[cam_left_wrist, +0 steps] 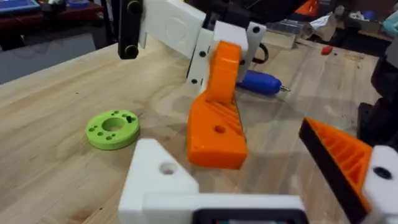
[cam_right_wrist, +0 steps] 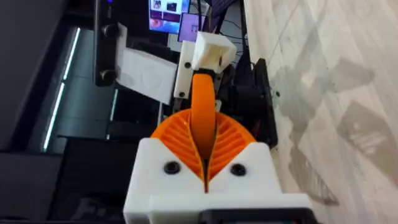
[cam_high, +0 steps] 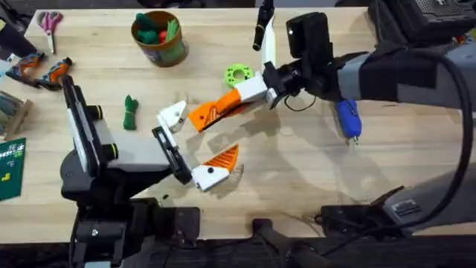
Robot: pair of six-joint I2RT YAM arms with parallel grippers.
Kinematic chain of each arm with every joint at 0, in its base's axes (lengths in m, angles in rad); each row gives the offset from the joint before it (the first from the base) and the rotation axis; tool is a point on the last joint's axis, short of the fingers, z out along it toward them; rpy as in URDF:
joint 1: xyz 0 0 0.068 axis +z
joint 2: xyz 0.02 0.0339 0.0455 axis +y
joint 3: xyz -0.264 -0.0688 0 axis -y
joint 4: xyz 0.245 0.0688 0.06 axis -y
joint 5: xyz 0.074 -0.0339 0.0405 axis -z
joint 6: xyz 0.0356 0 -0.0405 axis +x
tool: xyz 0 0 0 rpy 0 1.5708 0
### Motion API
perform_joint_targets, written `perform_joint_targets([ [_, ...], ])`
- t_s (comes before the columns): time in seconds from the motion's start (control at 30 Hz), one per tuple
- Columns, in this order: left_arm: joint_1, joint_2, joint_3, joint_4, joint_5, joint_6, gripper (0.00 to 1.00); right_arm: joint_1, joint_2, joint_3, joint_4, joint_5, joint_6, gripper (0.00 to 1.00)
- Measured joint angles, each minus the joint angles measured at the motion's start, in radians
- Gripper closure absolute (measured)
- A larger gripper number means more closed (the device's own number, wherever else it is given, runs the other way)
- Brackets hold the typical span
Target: Pick up the gripper from the table and insert it into the empty holder that is missing its gripper. Then pick up a screw, insert it into the mounting hole, and use the screwdriver to tighten it. Finally, clean up the table by picking up the vegetable and placing it into the bucket.
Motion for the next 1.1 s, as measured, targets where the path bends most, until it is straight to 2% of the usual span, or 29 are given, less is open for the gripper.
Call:
perform_joint_targets([
  [0.47,0.000,0.000,0.000,-0.001,0.007,0.000,0.015,0.015,0.028,0.000,0.049,0.008,0.126,0.992],
  [1.1,0.000,0.000,0.000,0.000,0.001,0.008,0.014,0.048,0.038,0.040,0.057,0.035,0.167,0.992],
])
